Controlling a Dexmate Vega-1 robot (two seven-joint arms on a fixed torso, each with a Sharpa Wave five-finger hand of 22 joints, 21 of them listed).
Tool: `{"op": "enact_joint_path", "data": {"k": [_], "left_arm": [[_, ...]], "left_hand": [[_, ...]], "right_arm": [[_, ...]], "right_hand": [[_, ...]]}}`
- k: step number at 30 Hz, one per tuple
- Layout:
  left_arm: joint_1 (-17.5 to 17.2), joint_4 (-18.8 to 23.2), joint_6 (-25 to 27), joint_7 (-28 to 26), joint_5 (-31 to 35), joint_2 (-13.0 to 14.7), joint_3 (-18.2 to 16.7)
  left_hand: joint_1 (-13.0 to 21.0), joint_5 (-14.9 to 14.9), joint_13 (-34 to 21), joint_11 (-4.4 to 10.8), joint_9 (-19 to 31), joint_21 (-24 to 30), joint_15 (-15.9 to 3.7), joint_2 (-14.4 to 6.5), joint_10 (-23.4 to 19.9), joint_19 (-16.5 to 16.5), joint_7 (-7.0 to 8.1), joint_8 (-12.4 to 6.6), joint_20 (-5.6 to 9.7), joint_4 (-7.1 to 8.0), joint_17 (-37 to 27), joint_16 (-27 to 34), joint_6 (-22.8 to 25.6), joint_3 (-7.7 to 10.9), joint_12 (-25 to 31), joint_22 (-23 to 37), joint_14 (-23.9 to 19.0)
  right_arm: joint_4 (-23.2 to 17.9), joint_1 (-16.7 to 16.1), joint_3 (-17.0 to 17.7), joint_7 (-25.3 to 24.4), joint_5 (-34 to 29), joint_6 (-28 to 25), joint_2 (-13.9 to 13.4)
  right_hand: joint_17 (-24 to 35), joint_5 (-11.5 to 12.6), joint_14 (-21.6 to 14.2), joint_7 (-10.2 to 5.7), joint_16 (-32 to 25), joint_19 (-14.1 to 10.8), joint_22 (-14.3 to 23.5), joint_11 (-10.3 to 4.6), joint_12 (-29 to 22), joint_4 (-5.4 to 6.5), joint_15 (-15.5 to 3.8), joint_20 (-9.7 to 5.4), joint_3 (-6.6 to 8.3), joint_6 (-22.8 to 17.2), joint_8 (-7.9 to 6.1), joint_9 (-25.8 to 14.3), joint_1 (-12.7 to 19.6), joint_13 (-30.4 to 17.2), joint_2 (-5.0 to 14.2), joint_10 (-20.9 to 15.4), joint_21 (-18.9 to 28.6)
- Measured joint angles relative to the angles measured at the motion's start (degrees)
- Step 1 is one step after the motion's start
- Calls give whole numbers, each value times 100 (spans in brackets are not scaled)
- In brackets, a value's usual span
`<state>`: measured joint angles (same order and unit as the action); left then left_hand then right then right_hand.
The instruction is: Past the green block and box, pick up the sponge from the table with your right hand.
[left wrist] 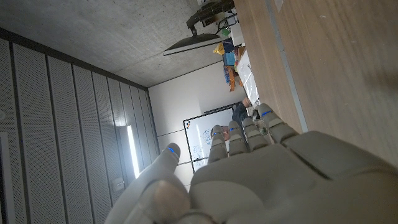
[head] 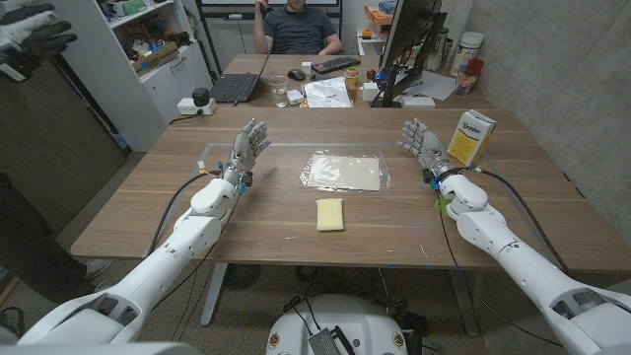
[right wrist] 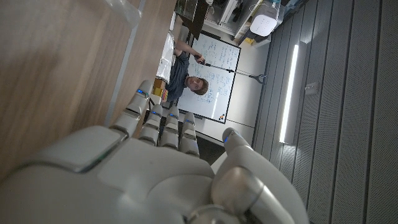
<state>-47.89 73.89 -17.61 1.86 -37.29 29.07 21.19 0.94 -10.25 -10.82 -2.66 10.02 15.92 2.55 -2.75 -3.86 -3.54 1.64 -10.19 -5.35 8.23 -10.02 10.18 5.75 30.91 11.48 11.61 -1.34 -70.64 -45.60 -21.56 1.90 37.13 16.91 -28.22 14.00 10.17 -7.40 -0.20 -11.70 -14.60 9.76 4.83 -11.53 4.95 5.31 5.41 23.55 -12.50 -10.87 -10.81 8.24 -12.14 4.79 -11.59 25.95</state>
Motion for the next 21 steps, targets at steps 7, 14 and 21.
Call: {"op": "enact_joint_path", "data": {"k": [7,14,21], "left_arm": [[105,-220,-49,28,-7,-65,-36],[164,-339,-78,56,-8,-99,-38],[190,-386,-94,78,-12,-107,-41]], "left_hand": [[0,0,0,0,0,0,0,0,0,0,0,0,0,0,0,0,0,0,0,0,0],[0,0,0,0,0,0,0,0,0,0,0,0,1,-1,1,0,-1,-1,0,-1,0],[0,0,0,0,-1,0,0,0,1,0,0,0,1,-1,1,-1,-1,-1,0,-1,0]], "right_arm": [[143,117,-49,185,-97,188,-2],[-32,90,-77,139,-366,279,-202],[-446,-89,-43,2,-610,312,-498]], "right_hand": [[-16,0,2,-1,0,2,0,0,0,-69,1,1,17,1,0,0,62,0,-62,0,0],[-43,-1,97,-92,24,107,-1,-72,35,-148,93,106,-62,137,0,1,101,0,-145,138,-96],[-69,-1,148,-104,26,135,-1,-103,34,-179,103,198,-93,210,28,1,84,0,-162,230,-138]]}}
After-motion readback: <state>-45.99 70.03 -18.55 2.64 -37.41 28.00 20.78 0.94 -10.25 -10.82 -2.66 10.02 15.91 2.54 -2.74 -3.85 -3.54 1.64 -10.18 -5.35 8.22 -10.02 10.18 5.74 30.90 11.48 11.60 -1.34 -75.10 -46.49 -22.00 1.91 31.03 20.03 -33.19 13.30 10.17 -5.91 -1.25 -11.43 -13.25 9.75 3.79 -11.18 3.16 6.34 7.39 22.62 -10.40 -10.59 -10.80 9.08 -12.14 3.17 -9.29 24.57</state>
